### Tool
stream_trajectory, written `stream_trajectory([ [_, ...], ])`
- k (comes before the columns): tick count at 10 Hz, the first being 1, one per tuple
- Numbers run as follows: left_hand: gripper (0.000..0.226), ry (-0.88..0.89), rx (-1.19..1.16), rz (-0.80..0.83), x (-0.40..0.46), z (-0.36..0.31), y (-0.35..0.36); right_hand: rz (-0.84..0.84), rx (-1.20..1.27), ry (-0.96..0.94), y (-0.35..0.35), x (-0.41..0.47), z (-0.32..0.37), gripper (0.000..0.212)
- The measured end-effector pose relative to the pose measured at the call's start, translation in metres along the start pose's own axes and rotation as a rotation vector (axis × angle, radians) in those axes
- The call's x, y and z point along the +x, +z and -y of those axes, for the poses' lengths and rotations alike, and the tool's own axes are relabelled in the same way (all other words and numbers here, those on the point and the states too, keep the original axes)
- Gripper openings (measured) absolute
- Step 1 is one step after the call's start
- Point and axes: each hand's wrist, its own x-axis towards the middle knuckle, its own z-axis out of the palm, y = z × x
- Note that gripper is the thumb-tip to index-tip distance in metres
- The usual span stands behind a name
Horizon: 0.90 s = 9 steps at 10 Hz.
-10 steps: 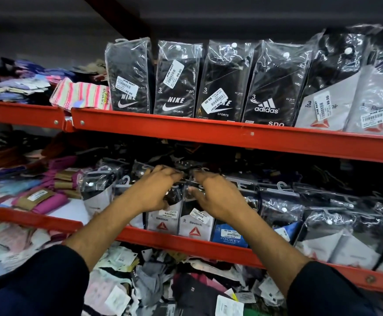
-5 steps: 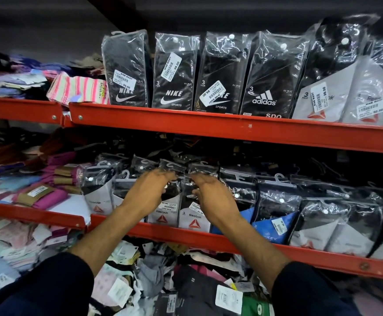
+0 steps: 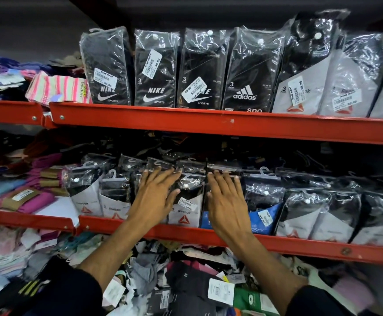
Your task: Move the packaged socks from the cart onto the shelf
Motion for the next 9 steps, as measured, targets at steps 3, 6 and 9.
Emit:
stream_trajectory([
  [3,0.043,0.029,-0.043,-0.057,-0.001,0.006,0.006,-0.165,-0.027,0.088,-0.009,-0.009,-0.024,0.053],
  [6,0.064,0.073,0.135,-0.067,-0.015,0.007,0.028,-0.14,-0.088,0.108,0.01,-0.01,-0.035,0.056],
  [9,0.071,0.054,0.225,-0.093,-0.016,0.005,0.039,-0.185,-0.1,0.068,0.017,-0.007,-0.042,0.057],
])
